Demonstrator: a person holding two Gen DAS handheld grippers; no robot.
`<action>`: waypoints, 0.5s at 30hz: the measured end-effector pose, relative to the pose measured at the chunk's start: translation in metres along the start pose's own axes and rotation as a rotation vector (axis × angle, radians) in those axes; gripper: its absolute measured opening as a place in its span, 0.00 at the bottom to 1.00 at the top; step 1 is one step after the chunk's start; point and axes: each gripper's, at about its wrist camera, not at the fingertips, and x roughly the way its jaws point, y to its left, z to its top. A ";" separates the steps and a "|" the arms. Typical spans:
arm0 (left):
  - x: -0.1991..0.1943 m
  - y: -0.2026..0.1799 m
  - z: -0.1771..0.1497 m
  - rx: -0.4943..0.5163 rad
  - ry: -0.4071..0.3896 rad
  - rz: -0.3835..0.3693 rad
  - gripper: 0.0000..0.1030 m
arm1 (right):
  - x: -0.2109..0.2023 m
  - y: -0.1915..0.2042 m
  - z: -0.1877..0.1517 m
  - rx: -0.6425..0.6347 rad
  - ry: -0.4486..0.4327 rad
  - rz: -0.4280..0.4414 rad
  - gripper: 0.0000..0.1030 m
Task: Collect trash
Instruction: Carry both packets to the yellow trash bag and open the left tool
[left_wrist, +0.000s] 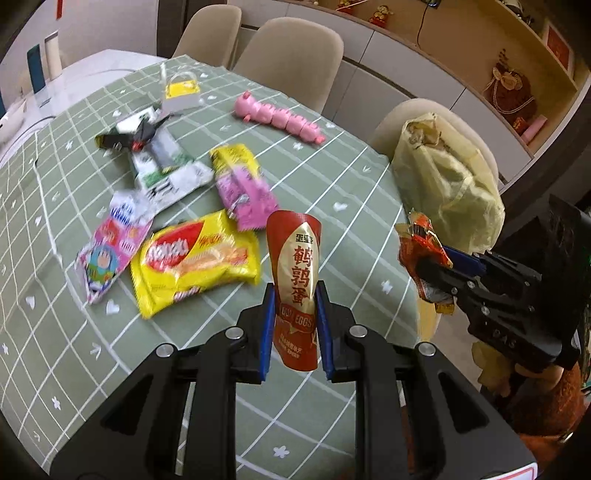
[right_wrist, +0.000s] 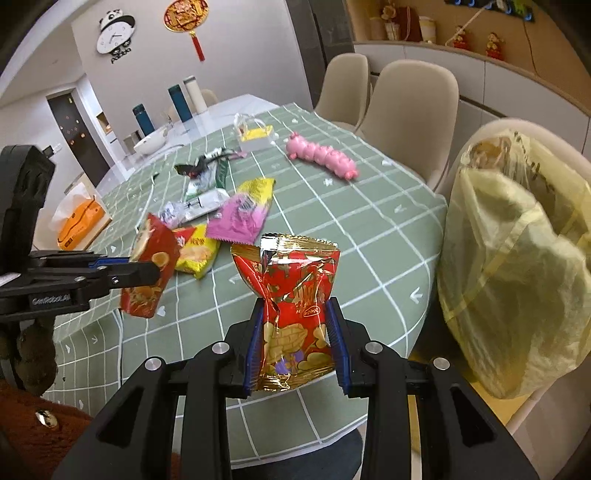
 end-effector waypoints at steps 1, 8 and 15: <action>-0.001 -0.003 0.007 0.003 -0.005 -0.008 0.19 | -0.008 -0.002 0.004 -0.009 -0.022 -0.005 0.30; -0.018 -0.044 0.074 0.095 -0.140 -0.055 0.19 | -0.047 -0.031 0.038 0.003 -0.101 -0.056 0.30; -0.014 -0.109 0.141 0.249 -0.219 -0.080 0.19 | -0.091 -0.085 0.070 0.029 -0.174 -0.191 0.30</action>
